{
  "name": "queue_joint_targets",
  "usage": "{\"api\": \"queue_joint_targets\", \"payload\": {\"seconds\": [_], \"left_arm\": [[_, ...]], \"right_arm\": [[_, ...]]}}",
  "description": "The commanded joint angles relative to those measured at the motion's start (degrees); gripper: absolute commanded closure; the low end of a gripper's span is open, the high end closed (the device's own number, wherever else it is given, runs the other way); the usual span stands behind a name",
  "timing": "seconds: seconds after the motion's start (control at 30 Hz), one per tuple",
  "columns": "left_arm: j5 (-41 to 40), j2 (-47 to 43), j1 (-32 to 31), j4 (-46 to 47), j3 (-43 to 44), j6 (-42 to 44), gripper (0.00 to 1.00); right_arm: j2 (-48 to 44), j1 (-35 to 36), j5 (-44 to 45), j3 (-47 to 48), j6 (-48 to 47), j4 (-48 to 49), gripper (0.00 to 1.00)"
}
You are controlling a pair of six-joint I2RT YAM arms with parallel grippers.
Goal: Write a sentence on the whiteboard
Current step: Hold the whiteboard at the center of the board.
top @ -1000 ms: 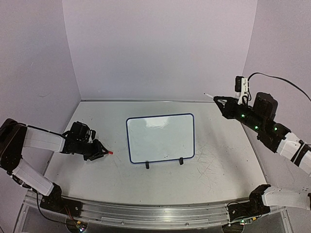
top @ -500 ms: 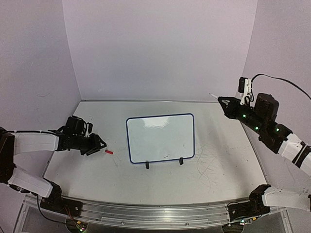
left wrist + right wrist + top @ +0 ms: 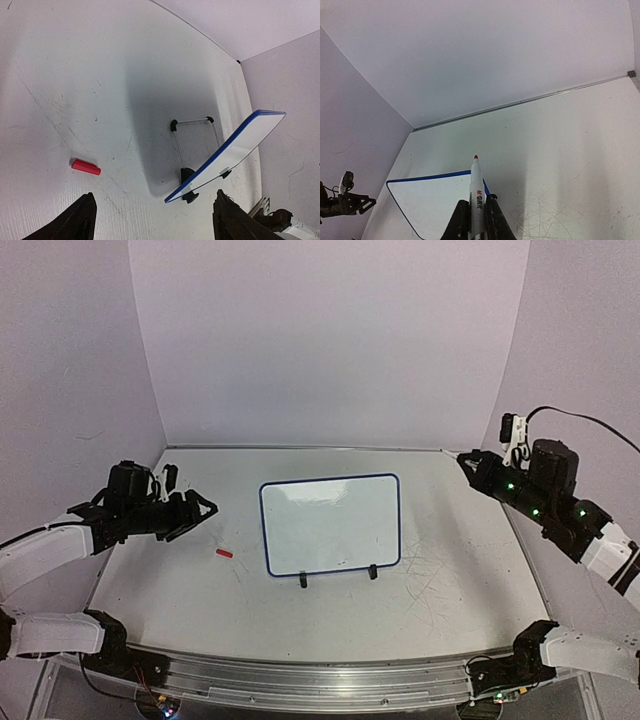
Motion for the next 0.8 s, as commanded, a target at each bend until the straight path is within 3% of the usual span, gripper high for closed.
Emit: {"api": "queue_joint_targets", "payload": {"seconds": [0.0, 0.4, 0.77], "left_arm": [[2.8, -3.7, 0.0, -0.4, 2.3, 0.6, 0.16], [-0.6, -3.3, 0.0, 0.6, 4.8, 0.2, 0.01], [-5.4, -4.7, 0.0, 15.1, -1.8, -3.6, 0.01]], "right_arm": [[-4.3, 0.0, 2.6, 0.7, 2.2, -2.7, 1.00], [-7.1, -0.1, 10.4, 1.4, -6.9, -8.6, 1.00], [-0.7, -0.1, 7.5, 0.9, -12.0, -6.5, 1.00]]}}
